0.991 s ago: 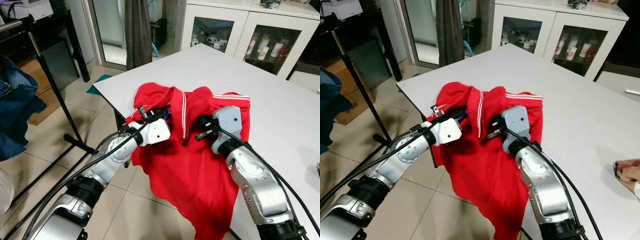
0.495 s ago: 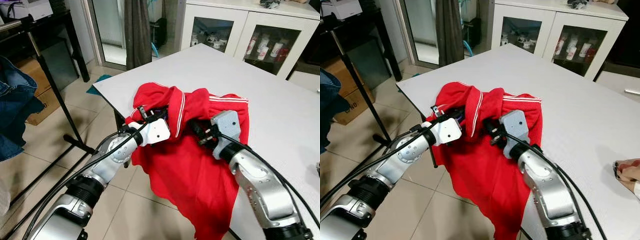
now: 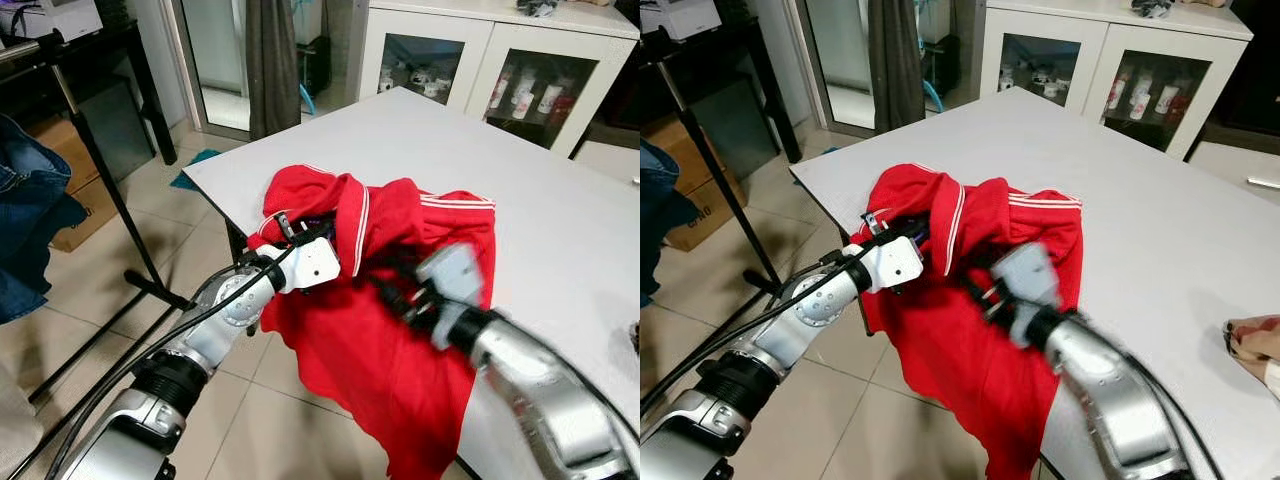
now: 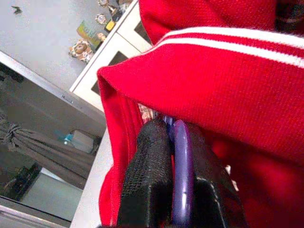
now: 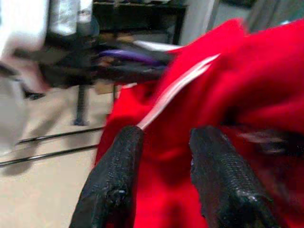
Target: Hang hanger
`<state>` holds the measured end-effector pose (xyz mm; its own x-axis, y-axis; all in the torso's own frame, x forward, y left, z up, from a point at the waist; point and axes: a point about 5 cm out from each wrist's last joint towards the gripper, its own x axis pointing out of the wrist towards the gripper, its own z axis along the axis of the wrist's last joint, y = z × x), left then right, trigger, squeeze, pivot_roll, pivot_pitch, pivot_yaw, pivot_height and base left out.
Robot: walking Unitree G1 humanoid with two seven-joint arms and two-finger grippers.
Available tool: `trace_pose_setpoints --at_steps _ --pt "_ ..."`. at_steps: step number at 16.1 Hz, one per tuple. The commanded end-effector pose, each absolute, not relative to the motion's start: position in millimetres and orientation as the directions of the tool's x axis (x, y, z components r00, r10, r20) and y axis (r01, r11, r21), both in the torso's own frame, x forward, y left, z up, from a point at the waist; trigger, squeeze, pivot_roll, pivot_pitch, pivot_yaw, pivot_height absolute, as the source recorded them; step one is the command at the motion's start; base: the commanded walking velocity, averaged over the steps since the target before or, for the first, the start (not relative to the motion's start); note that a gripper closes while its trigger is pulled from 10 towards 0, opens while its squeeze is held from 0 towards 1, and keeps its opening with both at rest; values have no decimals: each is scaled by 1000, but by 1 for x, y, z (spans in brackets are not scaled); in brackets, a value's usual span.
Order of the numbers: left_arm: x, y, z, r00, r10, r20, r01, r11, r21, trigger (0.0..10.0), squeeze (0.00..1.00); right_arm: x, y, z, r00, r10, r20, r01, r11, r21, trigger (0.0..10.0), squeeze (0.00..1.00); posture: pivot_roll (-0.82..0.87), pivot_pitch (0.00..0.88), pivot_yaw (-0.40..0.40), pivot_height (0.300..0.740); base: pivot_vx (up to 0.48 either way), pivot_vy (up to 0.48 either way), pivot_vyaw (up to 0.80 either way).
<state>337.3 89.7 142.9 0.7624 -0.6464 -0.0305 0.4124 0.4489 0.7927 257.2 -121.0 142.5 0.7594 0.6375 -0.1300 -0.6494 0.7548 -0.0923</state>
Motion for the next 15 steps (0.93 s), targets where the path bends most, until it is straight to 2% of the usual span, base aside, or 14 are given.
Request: trace_pose_setpoints --at_steps 1,3,4,6,9,11,14,15 --pt "338 87 144 765 -643 -28 411 455 790 0 0 260 -114 133 774 608 -175 -628 773 -93 10000 333 19 38 0 740 0 0 0" --pt "337 88 143 766 -642 -30 413 456 788 0 0 270 -107 129 813 551 -188 -574 812 -103 10000 388 21 41 0 740 0 0 0" --pt "337 89 142 767 -640 -32 414 456 788 0 0 270 -101 132 798 576 -174 -596 797 -94 10000 412 22 42 0 740 0 0 0" --pt "337 89 142 769 -639 -32 414 458 787 0 0 269 -90 136 766 622 -165 -640 762 -100 10000 400 25 44 -3 740 0 0 0" --pt "337 88 142 769 -639 -28 413 463 785 0 0 277 -90 123 791 573 -214 -606 782 -145 10000 365 26 43 -5 740 0 0 0" --pt "337 87 143 767 -641 -24 412 464 784 0 0 289 -98 108 859 431 -275 -493 842 -220 10000 384 28 41 -5 740 0 0 0" --pt "338 87 145 767 -642 -18 409 466 785 0 0 303 -113 111 926 291 -239 -342 916 -211 10000 404 26 41 -2 740 0 0 0" --pt "337 86 144 765 -643 -19 411 465 784 0 0 306 -106 119 924 326 -201 -363 912 -190 8863 396 22 41 -1 740 0 0 0"
